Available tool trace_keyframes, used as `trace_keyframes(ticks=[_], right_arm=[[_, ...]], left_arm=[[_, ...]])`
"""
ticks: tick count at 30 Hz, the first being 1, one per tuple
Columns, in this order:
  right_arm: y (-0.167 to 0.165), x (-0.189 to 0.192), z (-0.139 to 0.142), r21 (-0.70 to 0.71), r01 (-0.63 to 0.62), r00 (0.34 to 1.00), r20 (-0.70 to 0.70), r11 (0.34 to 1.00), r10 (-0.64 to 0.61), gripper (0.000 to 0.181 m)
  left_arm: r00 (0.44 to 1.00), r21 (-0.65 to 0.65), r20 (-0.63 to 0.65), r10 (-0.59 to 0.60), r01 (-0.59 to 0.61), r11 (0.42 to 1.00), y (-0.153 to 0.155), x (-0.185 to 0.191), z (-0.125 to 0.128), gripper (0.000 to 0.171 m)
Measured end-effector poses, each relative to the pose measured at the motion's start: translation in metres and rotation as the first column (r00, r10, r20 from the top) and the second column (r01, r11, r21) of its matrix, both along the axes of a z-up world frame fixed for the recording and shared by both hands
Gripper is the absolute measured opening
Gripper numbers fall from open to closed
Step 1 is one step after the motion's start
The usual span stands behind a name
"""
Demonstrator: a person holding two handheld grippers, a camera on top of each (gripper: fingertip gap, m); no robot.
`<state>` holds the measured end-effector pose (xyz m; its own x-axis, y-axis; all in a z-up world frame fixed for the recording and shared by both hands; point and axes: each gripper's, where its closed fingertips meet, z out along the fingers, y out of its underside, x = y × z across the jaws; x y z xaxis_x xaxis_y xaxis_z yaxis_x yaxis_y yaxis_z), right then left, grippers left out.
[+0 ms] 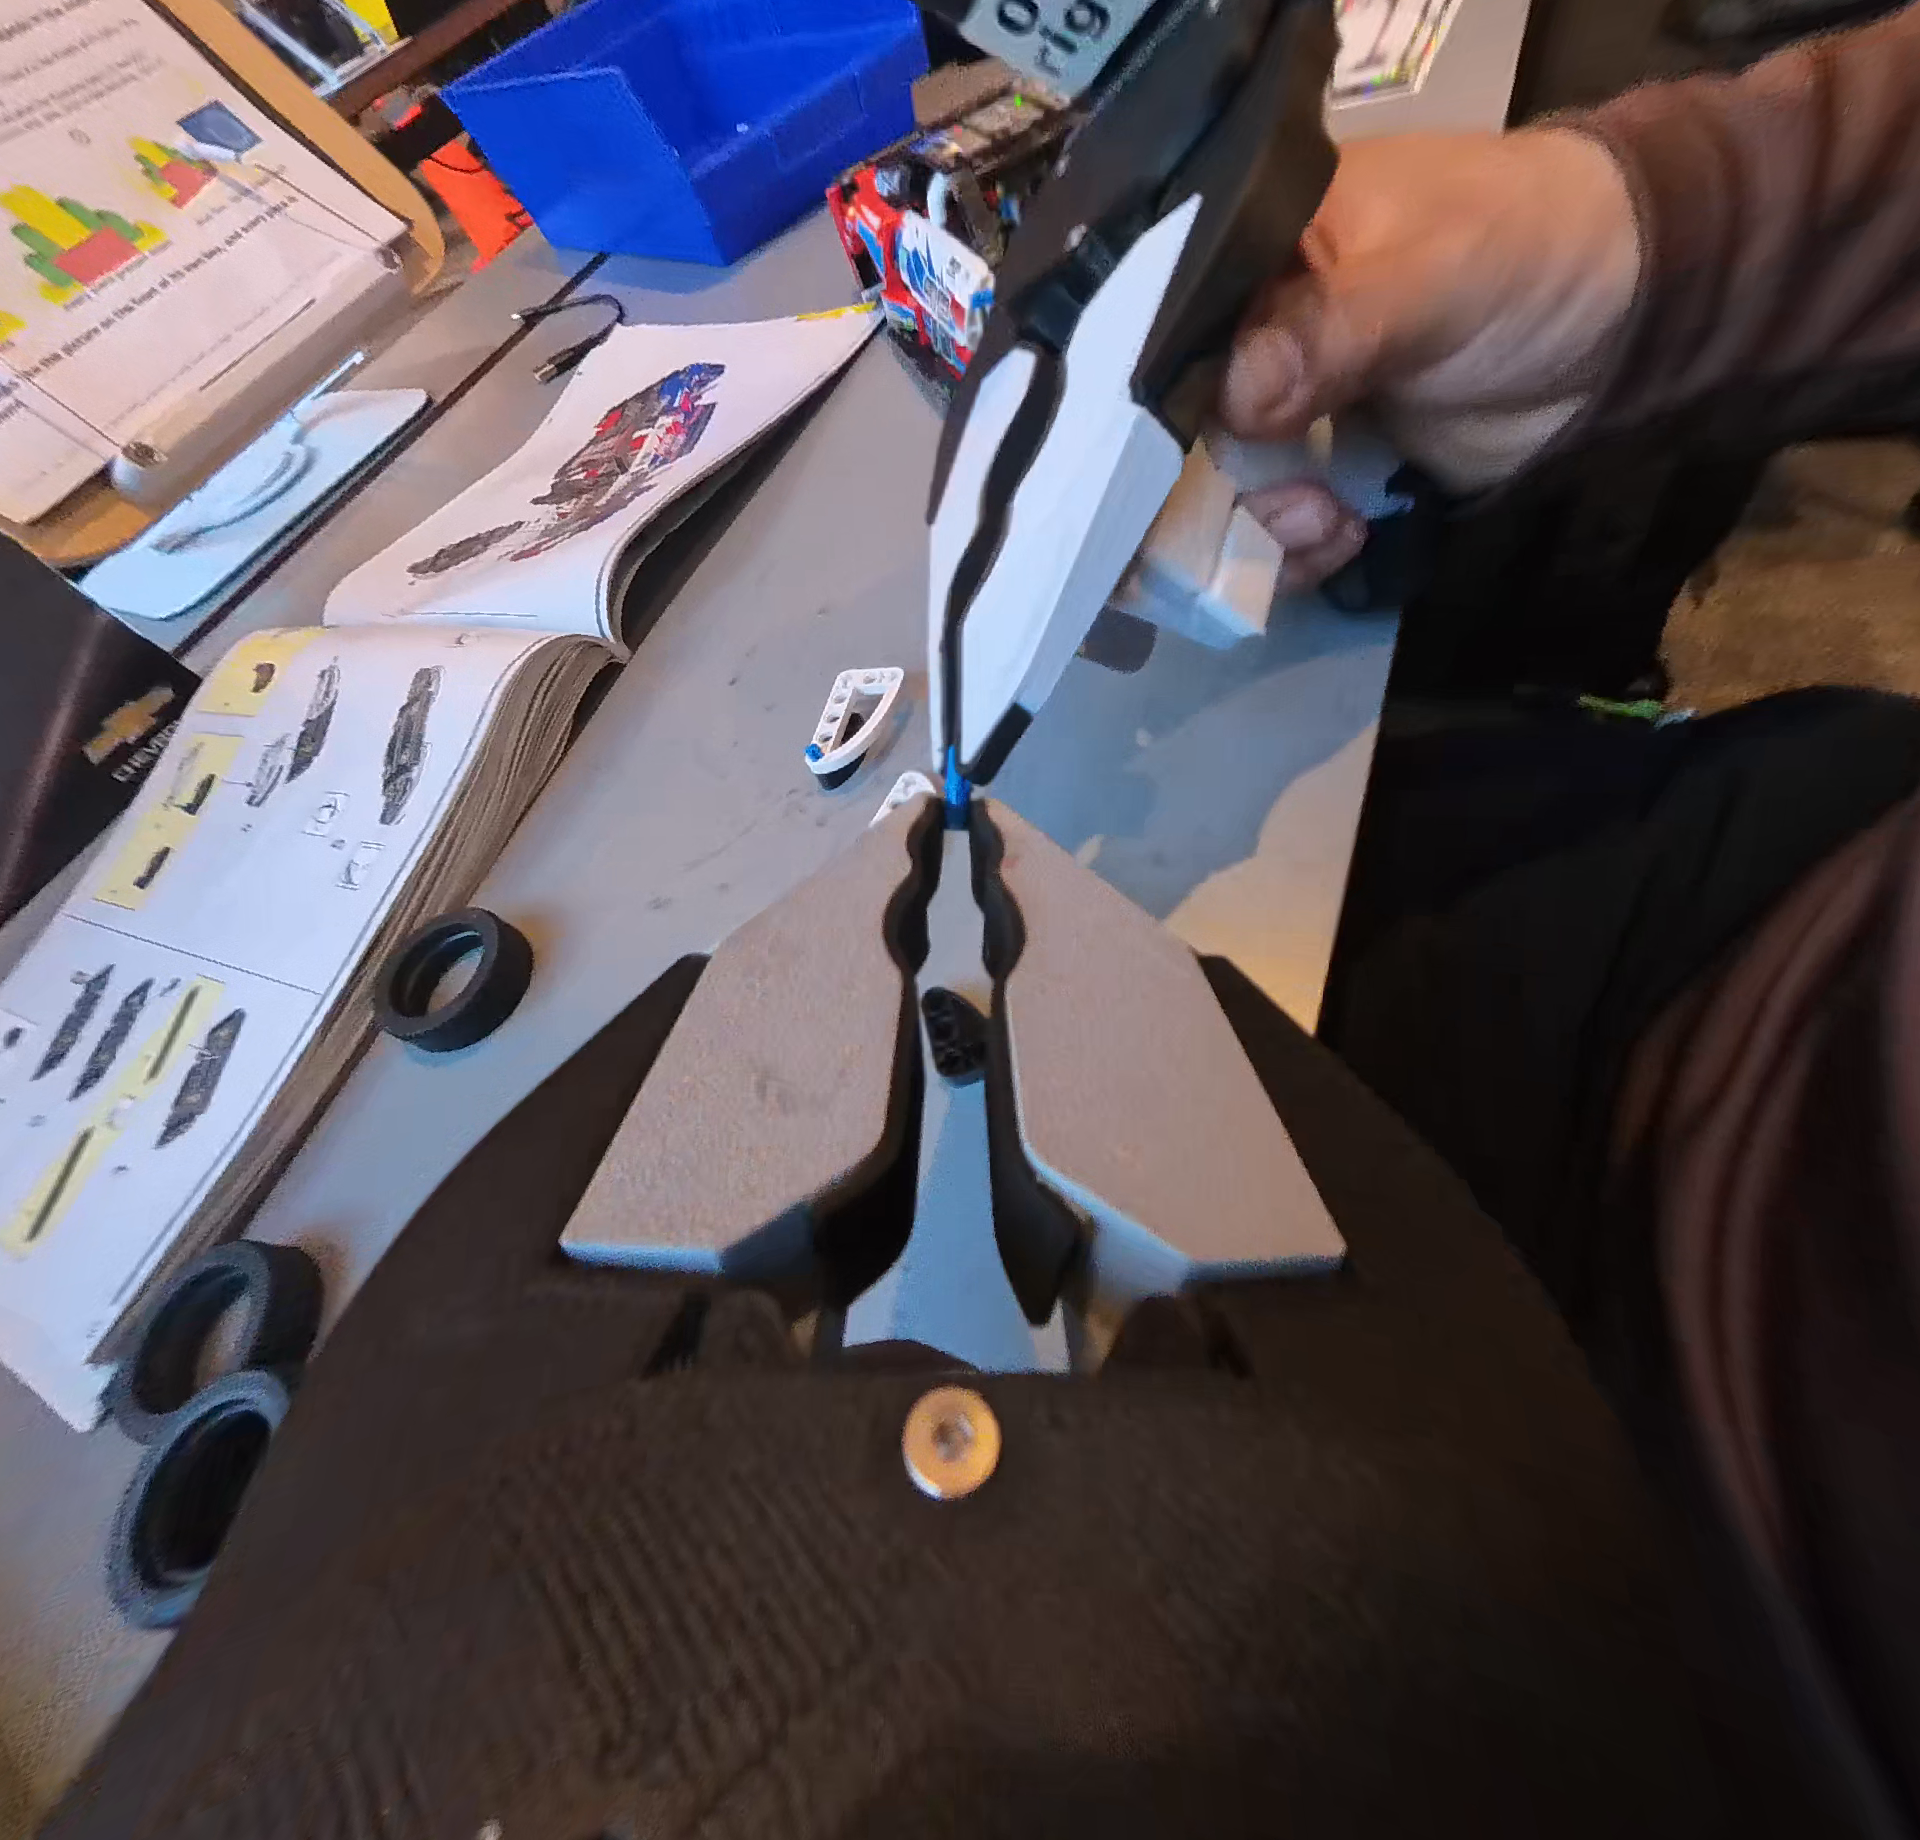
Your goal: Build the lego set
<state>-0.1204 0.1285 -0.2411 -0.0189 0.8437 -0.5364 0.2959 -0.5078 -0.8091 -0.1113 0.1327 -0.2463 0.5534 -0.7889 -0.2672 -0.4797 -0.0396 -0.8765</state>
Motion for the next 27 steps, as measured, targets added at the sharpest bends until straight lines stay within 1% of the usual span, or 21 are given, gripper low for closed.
trace_keyframes(ticks=[2, 6, 10, 13, 16, 22, 27], right_arm=[[0.0008, -0.0006, 0.0003, 0.003, 0.006, 1.0, 0.001, 1.0, -0.006, 0.003], [0.0026, -0.0025, -0.0026, 0.032, 0.025, 0.999, 0.023, 0.999, -0.026, 0.003], [0.003, -0.0027, -0.0038, 0.036, 0.031, 0.999, 0.033, 0.999, -0.033, 0.003], [0.0036, -0.0027, -0.0049, 0.094, 0.043, 0.997, 0.064, 0.995, -0.049, 0.003], [0.004, -0.0032, -0.0039, 0.161, 0.061, 0.995, 0.074, 0.985, -0.073, 0.003], [0.0036, -0.0026, 0.0009, 0.101, 0.067, 0.997, 0.035, 0.993, -0.071, 0.003], [0.004, -0.0022, 0.0017, 0.126, 0.064, 0.997, 0.044, 0.99, -0.07, 0.003]], left_arm=[[1.0, -0.014, 0.019, 0.001, -0.001, 1.0, 0.0007, -0.0008, 0.0004, 0.002], [1.0, -0.003, -0.004, 0.017, -0.017, 1.0, 0.0021, -0.0018, -0.0035, 0.002], [1.0, -0.039, 0.016, 0.019, -0.018, 0.999, 0.0023, -0.0016, -0.0044, 0.002], [0.999, -0.054, 0.022, 0.032, -0.031, 0.998, 0.003, -0.0014, -0.0059, 0.002], [0.999, -0.037, 0.017, 0.042, -0.042, 0.998, 0.0037, -0.0012, -0.006, 0.002], [0.998, -0.037, 0.046, 0.039, -0.038, 0.999, 0.0031, -0.0002, -0.0009, 0.002], [0.996, -0.078, 0.086, 0.038, -0.031, 0.996, 0.0032, -0.0004, 0.0007, 0.002]])
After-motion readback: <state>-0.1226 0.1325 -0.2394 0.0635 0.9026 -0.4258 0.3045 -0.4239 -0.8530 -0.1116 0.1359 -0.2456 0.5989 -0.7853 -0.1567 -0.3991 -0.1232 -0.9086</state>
